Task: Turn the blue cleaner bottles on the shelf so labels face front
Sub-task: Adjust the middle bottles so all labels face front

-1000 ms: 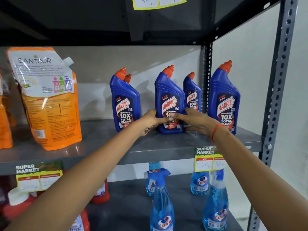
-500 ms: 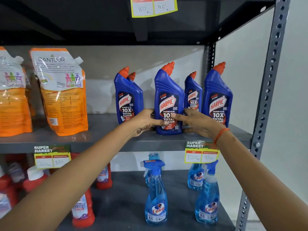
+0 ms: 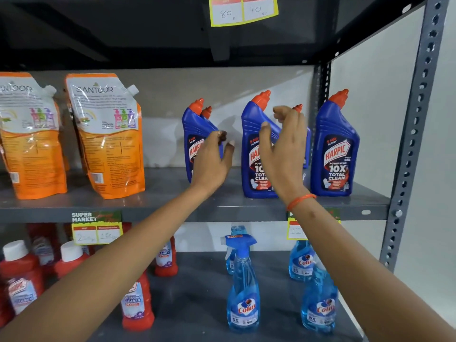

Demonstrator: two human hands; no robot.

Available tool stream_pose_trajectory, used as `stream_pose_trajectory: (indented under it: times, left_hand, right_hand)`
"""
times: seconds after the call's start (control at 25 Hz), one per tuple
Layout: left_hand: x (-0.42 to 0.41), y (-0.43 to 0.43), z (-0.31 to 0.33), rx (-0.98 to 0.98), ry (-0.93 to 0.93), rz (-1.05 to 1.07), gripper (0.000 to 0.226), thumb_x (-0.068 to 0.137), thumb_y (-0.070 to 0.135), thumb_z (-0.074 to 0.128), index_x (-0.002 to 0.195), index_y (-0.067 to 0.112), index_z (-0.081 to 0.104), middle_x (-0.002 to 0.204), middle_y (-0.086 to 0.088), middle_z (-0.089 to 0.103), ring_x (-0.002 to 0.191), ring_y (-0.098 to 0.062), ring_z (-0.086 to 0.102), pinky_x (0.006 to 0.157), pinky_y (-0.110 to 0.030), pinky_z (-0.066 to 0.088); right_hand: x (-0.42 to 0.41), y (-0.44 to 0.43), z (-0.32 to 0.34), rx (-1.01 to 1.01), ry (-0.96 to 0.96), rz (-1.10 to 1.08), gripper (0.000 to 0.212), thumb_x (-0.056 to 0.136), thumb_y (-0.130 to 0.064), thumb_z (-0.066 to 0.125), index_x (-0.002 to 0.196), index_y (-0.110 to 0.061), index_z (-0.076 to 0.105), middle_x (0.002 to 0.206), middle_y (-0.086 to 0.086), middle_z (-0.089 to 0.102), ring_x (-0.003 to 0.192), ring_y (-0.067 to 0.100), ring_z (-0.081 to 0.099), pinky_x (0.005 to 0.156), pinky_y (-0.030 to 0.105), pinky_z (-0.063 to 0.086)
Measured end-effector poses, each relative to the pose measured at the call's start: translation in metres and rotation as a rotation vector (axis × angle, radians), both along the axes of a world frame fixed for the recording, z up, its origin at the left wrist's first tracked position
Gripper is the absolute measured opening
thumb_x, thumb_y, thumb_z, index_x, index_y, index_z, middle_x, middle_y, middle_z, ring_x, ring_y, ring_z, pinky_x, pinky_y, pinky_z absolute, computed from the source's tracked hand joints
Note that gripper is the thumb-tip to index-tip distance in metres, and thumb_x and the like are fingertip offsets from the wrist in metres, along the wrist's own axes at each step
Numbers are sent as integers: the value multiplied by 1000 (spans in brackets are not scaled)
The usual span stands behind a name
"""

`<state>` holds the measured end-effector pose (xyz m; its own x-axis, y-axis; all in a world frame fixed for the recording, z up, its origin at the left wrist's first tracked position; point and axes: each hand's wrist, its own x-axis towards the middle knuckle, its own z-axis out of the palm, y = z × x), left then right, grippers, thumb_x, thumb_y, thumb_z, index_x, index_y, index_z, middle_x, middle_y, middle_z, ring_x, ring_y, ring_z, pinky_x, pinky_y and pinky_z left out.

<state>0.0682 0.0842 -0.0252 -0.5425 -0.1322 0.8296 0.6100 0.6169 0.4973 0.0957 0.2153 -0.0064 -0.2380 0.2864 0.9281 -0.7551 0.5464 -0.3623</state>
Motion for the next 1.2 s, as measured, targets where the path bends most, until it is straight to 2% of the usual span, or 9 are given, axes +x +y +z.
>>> stream_pose_trajectory:
  times: [0.12, 0.2, 0.32, 0.4, 0.56, 0.68, 0.84, 1.0, 1.2]
  left_hand:
    - [-9, -25, 2, 49, 165, 88, 29, 93, 19, 46, 119, 7, 50, 120, -10, 60, 108, -22, 56, 90, -24, 42]
    - [-22, -49, 2, 72, 112, 176, 36, 91, 14, 49, 125, 5, 45, 127, -14, 54, 116, -26, 50, 93, -22, 35]
    - [-49, -84, -5, 84, -175, 275, 56, 88, 21, 58, 135, 2, 35, 140, -19, 42, 129, -33, 39, 104, -38, 33]
    - [-63, -97, -9, 120, -394, 184, 67, 84, 29, 64, 137, 1, 33, 141, -20, 43, 127, -34, 43, 104, -42, 38]
    - [-81, -114, -18, 142, -684, -153, 54, 78, 24, 71, 123, 4, 50, 128, -16, 59, 102, -23, 58, 71, -23, 49]
    - [-79, -115, -24, 139, -684, -238, 47, 77, 20, 73, 117, 9, 52, 122, -14, 62, 91, -19, 58, 56, -18, 45]
    - [-61, -119, -23, 118, -659, -293, 50, 77, 17, 72, 121, 8, 51, 114, -6, 61, 87, -13, 58, 52, -12, 48]
    - [-29, -125, -23, 25, -630, -297, 50, 79, 19, 70, 124, 9, 50, 108, 0, 58, 88, -8, 57, 57, -9, 49]
    - [-3, -127, -21, 15, -648, -275, 53, 80, 23, 68, 127, 11, 47, 124, -5, 58, 103, -13, 53, 78, -20, 48]
  right_hand:
    - [-9, -36, 4, 99, 80, 71, 26, 87, -9, 47, 111, -1, 54, 109, 15, 58, 101, 19, 52, 90, 23, 39]
    - [-24, -64, -3, 202, -30, 144, 27, 87, -5, 46, 112, 2, 53, 112, 18, 58, 105, 26, 53, 93, 26, 37]
    - [-56, -97, -18, 249, -344, 152, 35, 89, -9, 46, 123, 1, 47, 124, 21, 51, 117, 32, 46, 99, 30, 31]
    - [-78, -102, -21, 178, -588, 145, 40, 92, -20, 46, 126, 1, 42, 129, 23, 47, 120, 36, 44, 100, 36, 32]
    - [-107, -103, -16, 103, -1019, 311, 47, 94, -36, 39, 125, 0, 45, 129, 20, 55, 114, 35, 54, 89, 35, 43]
    - [-110, -99, -26, 102, -1028, 418, 48, 92, -38, 44, 124, -3, 45, 128, 17, 57, 111, 30, 57, 94, 37, 47]
    - [-101, -92, -35, 154, -994, 430, 51, 90, -42, 48, 124, -4, 44, 126, 15, 58, 97, 22, 57, 81, 31, 47]
    - [-84, -91, -40, 257, -915, 394, 49, 89, -43, 48, 120, -5, 47, 121, 13, 61, 91, 20, 57, 66, 23, 45]
    - [-63, -92, -41, 313, -904, 391, 50, 89, -45, 48, 120, -5, 47, 124, 15, 60, 106, 27, 61, 86, 35, 51]
